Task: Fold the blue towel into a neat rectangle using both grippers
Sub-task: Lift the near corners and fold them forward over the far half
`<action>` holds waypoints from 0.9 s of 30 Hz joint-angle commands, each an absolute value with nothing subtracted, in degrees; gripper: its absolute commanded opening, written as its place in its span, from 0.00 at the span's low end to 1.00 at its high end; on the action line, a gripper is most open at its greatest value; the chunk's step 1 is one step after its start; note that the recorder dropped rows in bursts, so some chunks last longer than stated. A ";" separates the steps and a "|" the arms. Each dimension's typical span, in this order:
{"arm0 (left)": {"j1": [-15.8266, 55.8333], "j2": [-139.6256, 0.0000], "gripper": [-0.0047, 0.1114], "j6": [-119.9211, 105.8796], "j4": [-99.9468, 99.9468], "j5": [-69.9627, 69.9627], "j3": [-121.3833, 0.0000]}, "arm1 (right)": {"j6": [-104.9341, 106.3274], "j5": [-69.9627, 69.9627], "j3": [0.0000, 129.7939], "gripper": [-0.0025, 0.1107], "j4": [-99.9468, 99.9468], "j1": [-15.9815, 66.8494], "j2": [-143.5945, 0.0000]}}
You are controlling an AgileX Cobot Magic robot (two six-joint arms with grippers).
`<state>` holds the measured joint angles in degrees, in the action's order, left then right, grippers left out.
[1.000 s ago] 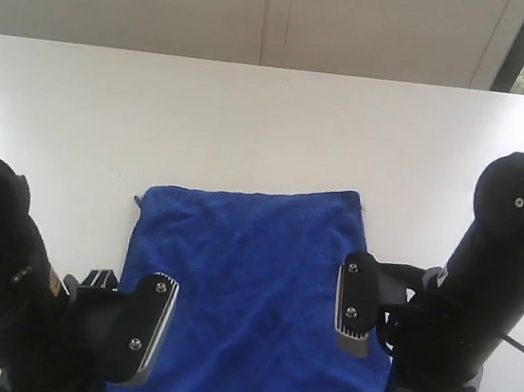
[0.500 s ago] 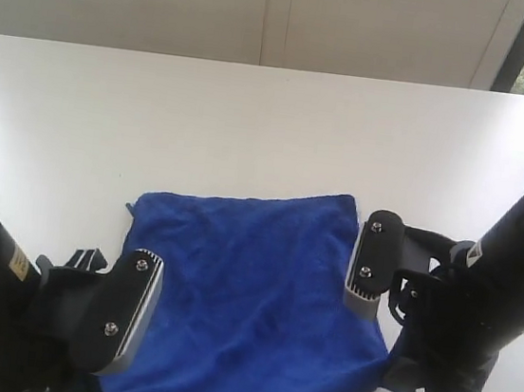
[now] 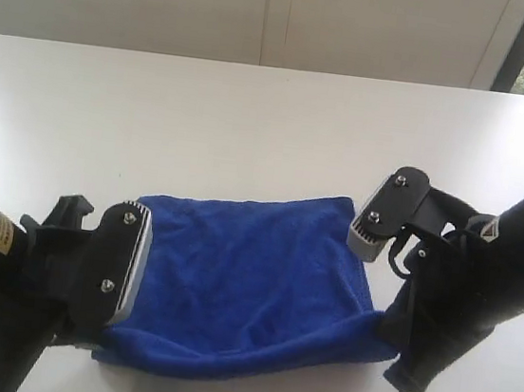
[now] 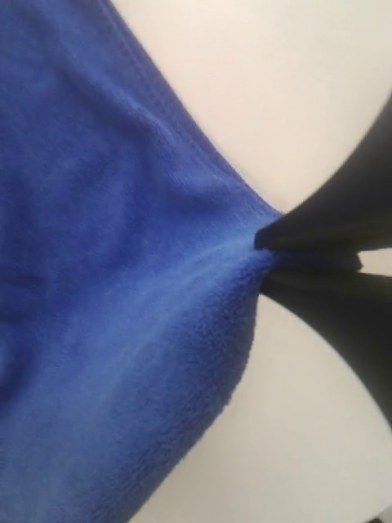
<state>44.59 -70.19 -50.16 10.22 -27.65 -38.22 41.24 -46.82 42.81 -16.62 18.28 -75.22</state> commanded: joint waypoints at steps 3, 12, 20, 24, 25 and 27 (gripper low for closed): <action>44.63 -69.65 0.04 -44.68 5.71 -18.63 -38.08 | 34.22 -37.90 42.80 0.08 -14.70 18.24 -74.77; 43.73 -74.14 0.04 -44.68 4.58 -11.57 -37.96 | 31.87 -26.97 42.80 0.08 -12.81 18.24 -75.05; 39.40 -78.30 0.04 -42.26 4.58 -3.94 -37.96 | 27.61 -20.40 42.80 0.02 -8.84 18.24 -78.88; 39.03 -79.77 0.04 -42.26 4.58 0.00 -37.96 | 27.61 -16.36 42.80 0.02 -8.73 18.24 -81.74; 38.72 -80.06 0.04 -42.26 4.58 1.04 -37.96 | 27.61 -15.00 42.80 0.02 -8.73 18.24 -82.60; 37.78 -80.64 0.04 -42.13 4.58 2.01 -37.96 | 27.61 -12.27 42.80 0.02 -8.73 18.24 -84.15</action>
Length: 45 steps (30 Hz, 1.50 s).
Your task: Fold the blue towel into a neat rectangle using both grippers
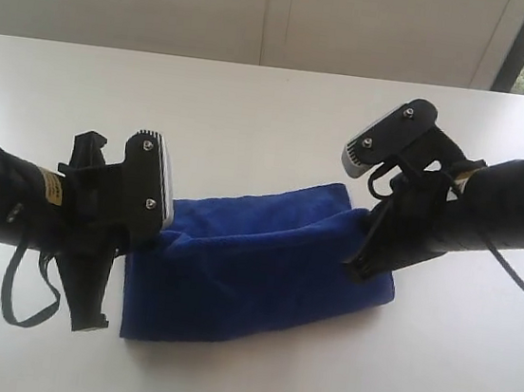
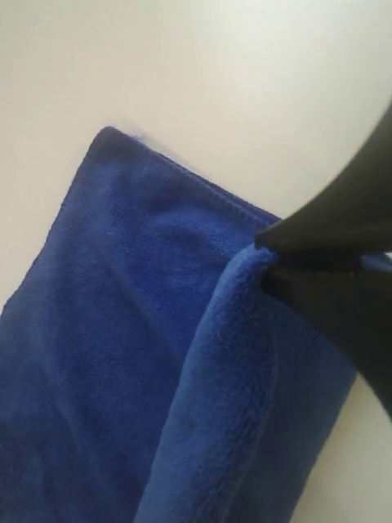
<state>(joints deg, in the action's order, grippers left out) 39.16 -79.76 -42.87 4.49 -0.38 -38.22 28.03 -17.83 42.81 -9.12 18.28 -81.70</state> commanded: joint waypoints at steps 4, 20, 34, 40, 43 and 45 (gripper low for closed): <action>35.20 -81.94 0.04 -42.13 4.69 3.38 -37.96 | 27.72 -6.99 43.03 0.02 -8.73 18.24 -86.89; 31.16 -91.13 0.04 -42.12 5.55 13.58 -39.60 | 27.83 -10.98 56.43 0.02 -8.73 15.25 -99.15; 29.81 -97.88 0.04 -42.12 5.55 15.56 -43.43 | 28.42 -7.76 60.90 0.02 -7.51 15.25 -109.41; 29.81 -99.37 0.04 -42.12 5.55 15.68 -43.43 | 28.42 -6.09 60.90 0.02 -7.51 15.13 -110.84; 29.81 -99.37 0.04 -42.12 5.55 16.22 -43.43 | 28.42 -5.03 60.90 0.02 -7.51 15.13 -110.83; 29.81 -99.37 0.04 -42.22 5.55 16.75 -43.43 | 28.42 -3.42 60.90 0.02 -7.51 15.13 -110.83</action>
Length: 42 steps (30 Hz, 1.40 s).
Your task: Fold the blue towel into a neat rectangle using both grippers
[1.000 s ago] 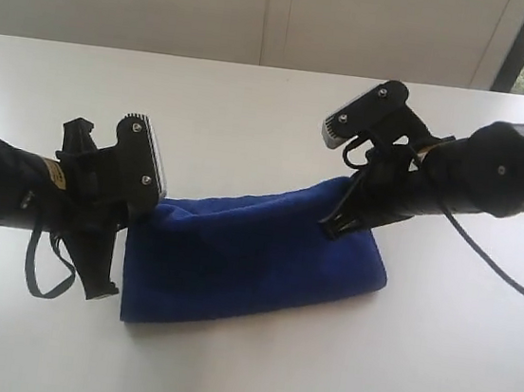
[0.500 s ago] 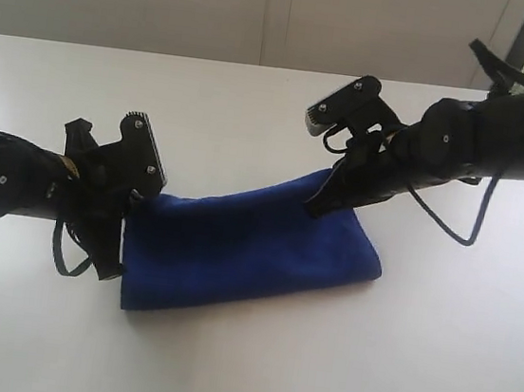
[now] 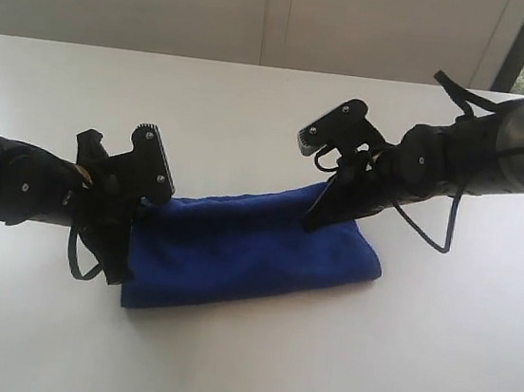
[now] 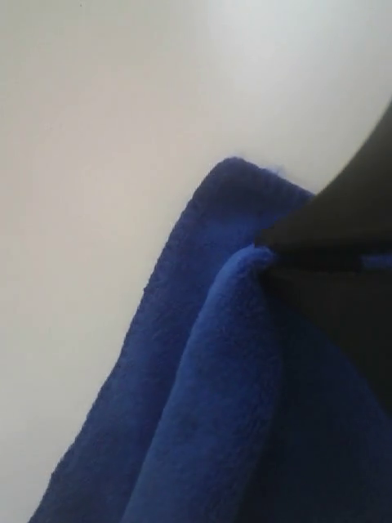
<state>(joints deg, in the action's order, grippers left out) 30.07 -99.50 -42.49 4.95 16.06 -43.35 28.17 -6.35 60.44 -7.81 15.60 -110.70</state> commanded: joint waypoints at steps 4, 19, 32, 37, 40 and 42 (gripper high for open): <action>29.81 -99.37 0.04 -42.22 5.55 17.37 -43.43 | 28.42 -1.41 60.90 0.02 -7.51 15.13 -110.83; 29.81 -99.04 0.49 -44.99 8.90 17.99 -43.43 | 28.24 -2.06 60.90 0.50 -7.51 14.88 -110.56; 30.45 -90.35 0.11 -41.01 20.45 13.12 -43.73 | 23.44 -20.25 62.12 0.26 -7.70 12.00 -101.55; 30.45 -93.36 0.04 -30.11 21.22 -9.31 -50.82 | 31.03 -39.56 68.99 0.02 -13.57 12.00 -105.82; 30.45 -96.56 0.04 -30.11 23.81 -10.11 -51.93 | 34.82 -41.89 69.24 0.02 -18.17 12.00 -109.14; 30.45 -99.36 0.04 -30.11 23.81 -10.23 -51.93 | 34.82 -42.88 69.24 0.02 -18.28 12.00 -110.41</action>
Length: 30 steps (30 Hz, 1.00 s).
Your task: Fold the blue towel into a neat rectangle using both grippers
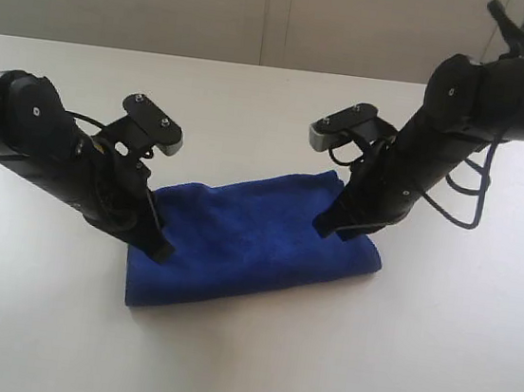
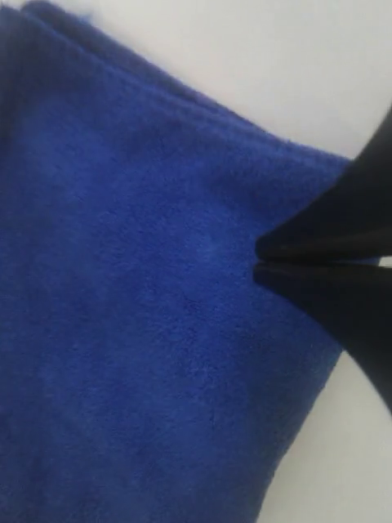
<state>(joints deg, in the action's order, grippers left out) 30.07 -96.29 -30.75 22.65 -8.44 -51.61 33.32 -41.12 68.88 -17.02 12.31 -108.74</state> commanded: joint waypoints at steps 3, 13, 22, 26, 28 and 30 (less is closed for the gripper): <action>30.45 -102.99 0.04 -32.49 23.19 -11.51 -51.93 | 34.82 -43.96 69.24 0.02 -18.08 12.00 -109.98; 26.36 -103.32 0.04 -32.97 4.59 -16.87 -52.03 | 34.82 -42.54 69.24 0.02 -18.19 12.00 -109.20; 25.33 -102.63 0.04 -33.13 -2.70 -15.12 -52.51 | 39.87 -37.34 69.34 0.02 -24.73 12.00 -109.20; 25.33 -97.97 0.04 -29.28 -1.80 -14.87 -54.75 | 44.54 -36.36 71.98 0.02 -34.32 12.00 -109.72; 25.33 -96.06 0.04 -27.30 -1.68 -10.98 -55.05 | 46.80 -35.37 73.96 0.02 -38.57 12.00 -110.65; 25.33 -95.64 0.04 -23.70 -1.68 -5.59 -55.05 | 46.97 -34.33 76.02 0.02 -42.16 12.00 -112.69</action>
<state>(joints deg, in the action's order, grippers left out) 25.46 -97.21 -27.90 -1.66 -10.57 -54.70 45.02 -35.87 73.71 -36.95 12.31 -110.65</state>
